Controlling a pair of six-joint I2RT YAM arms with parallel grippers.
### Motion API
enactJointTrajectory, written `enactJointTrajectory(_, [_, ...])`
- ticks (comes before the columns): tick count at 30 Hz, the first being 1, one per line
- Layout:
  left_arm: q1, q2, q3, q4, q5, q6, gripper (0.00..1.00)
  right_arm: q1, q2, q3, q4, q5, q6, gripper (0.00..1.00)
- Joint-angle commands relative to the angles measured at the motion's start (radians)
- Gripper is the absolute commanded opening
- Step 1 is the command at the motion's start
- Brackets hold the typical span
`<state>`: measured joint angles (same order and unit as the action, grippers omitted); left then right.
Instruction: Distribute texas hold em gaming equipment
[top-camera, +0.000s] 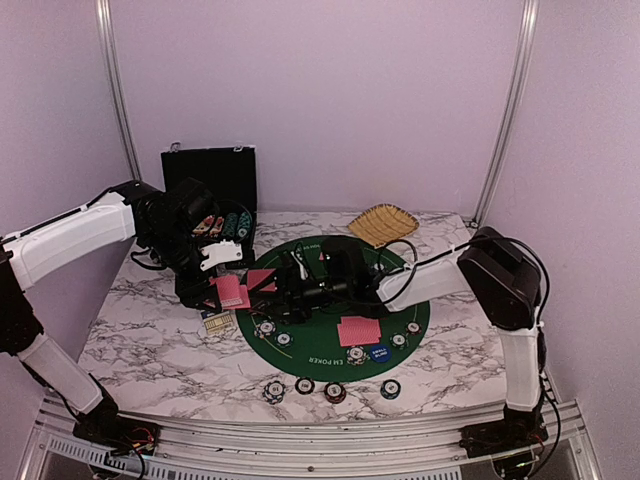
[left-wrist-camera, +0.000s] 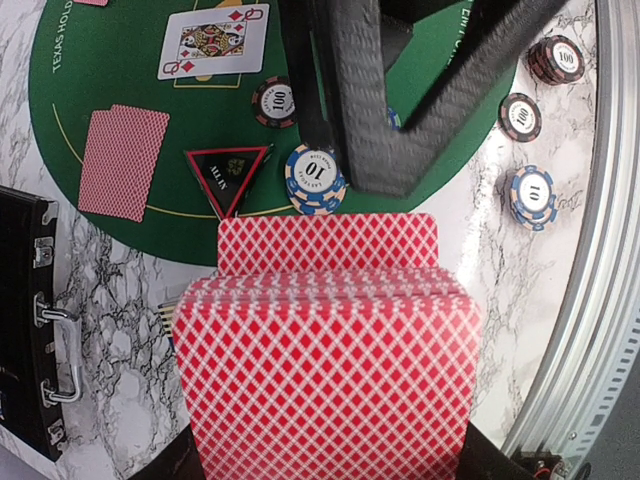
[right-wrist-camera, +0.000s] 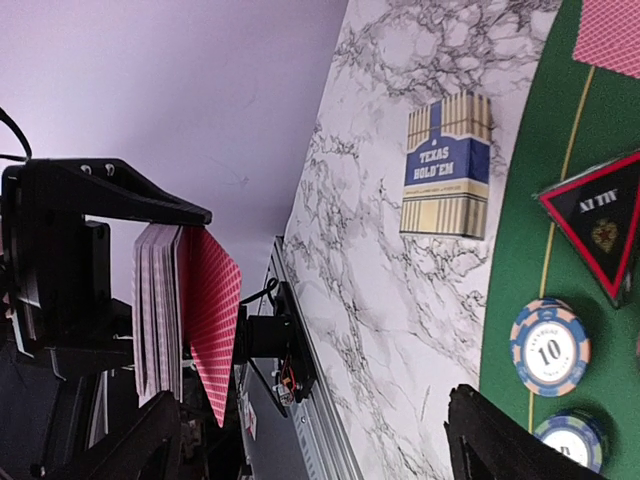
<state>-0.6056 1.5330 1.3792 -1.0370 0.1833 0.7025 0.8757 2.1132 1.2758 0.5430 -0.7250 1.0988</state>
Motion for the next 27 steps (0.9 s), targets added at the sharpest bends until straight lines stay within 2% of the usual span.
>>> enactJointTrajectory(1, [0.001, -0.009, 0.027, -0.005, 0.016, 0.003, 0.0, -0.035, -0.082, -0.039, 0.014, 0.036, -0.018, 0.9])
enactJointTrajectory(16, [0.001, -0.003, 0.04, -0.005, 0.021, 0.002, 0.0, 0.054, 0.021, 0.12, 0.095, -0.02, 0.06, 0.91])
enactJointTrajectory(27, [0.001, -0.004, 0.04, -0.004, 0.021, 0.003, 0.0, 0.078, 0.097, 0.151, 0.193, -0.013, 0.134, 0.91])
